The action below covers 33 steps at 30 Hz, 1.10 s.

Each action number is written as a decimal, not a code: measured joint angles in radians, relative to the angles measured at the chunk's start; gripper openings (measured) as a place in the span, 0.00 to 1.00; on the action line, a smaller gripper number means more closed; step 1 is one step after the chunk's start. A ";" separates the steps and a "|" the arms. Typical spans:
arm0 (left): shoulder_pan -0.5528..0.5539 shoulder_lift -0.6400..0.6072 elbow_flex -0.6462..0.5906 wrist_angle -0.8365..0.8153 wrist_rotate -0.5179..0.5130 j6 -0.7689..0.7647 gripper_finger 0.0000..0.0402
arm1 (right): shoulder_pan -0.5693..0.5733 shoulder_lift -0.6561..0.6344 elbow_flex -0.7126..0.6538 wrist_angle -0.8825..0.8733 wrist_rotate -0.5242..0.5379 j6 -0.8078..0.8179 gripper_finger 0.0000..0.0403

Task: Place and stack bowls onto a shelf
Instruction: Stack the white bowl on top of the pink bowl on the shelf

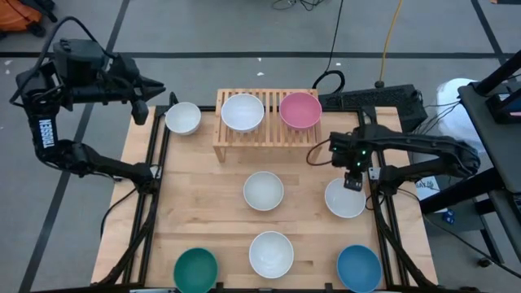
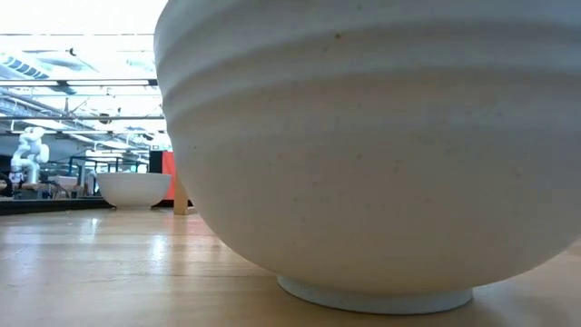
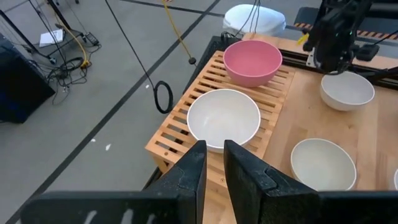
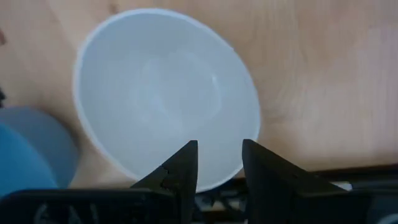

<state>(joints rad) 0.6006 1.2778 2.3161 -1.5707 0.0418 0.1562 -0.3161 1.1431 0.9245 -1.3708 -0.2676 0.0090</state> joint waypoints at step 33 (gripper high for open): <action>0.000 0.000 0.000 0.000 0.001 -0.035 0.16 | -0.011 -0.011 -0.087 0.140 0.116 -0.054 0.25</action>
<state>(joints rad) 0.6003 1.2778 2.3161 -1.5711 0.0429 0.1216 -0.3266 1.1324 0.8374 -1.2307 -0.1520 -0.0445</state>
